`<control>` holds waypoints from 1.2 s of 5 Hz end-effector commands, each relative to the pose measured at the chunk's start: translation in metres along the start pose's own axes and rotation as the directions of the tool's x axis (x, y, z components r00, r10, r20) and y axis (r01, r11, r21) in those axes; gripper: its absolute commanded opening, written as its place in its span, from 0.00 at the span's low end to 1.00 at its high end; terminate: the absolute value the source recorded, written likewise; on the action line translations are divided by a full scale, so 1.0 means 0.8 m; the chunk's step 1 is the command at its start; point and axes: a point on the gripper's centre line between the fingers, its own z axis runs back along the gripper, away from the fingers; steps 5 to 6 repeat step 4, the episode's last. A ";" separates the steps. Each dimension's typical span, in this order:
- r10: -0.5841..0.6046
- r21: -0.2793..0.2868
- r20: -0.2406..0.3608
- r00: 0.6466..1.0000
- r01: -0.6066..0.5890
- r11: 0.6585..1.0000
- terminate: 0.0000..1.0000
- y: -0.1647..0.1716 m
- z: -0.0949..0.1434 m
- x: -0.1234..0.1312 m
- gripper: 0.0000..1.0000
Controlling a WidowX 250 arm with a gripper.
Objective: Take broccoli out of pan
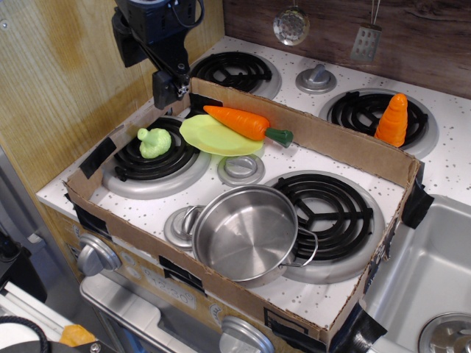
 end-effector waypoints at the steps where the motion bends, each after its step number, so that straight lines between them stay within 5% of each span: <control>1: 0.013 0.020 0.028 1.000 -0.013 1.000 0.00 0.004 0.013 0.013 1.00; 3: 0.013 0.020 0.028 1.000 -0.013 1.000 0.00 0.004 0.013 0.013 1.00; 4: 0.013 0.020 0.028 1.000 -0.013 1.000 1.00 0.004 0.013 0.013 1.00; 6: 0.013 0.020 0.028 1.000 -0.013 1.000 1.00 0.004 0.013 0.013 1.00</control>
